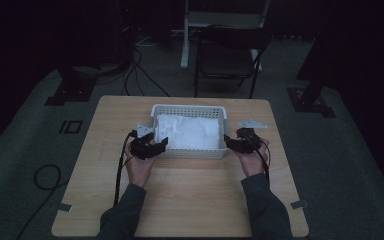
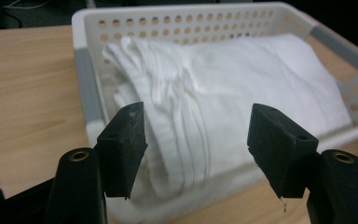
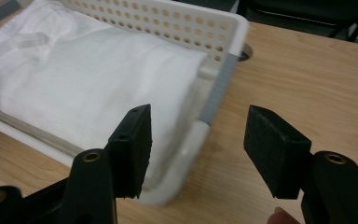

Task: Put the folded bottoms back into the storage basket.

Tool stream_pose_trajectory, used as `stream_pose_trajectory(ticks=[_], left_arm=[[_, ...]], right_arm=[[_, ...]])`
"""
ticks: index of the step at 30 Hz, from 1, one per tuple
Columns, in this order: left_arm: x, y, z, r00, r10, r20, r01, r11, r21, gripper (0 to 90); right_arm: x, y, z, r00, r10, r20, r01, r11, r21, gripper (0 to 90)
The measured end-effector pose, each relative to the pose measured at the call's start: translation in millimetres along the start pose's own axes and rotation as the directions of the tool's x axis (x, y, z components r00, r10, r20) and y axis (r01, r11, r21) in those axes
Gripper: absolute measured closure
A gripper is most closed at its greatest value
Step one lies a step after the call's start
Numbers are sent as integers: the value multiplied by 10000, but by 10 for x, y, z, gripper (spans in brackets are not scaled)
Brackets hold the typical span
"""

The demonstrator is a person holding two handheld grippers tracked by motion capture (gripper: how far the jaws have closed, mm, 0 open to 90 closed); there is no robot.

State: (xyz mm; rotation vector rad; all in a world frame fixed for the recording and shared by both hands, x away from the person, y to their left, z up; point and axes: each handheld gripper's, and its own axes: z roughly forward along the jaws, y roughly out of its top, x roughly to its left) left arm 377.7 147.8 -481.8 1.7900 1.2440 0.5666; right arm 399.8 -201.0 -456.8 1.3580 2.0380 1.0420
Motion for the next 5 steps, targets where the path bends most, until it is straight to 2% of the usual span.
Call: stream_pose_trajectory(ticks=[2, 5], left_arm=[[11, -64, -36, 9998, 159, -129, -158, 9999, 33, 363], [59, -141, -81, 9996, 60, -276, -62, 10000, -64, 358]], right_arm=[[-57, -58, -26, 9999, 114, 93, -114, 9999, -18, 417], [-145, -143, -40, 9993, 258, 266, -259, 9997, 23, 417]])
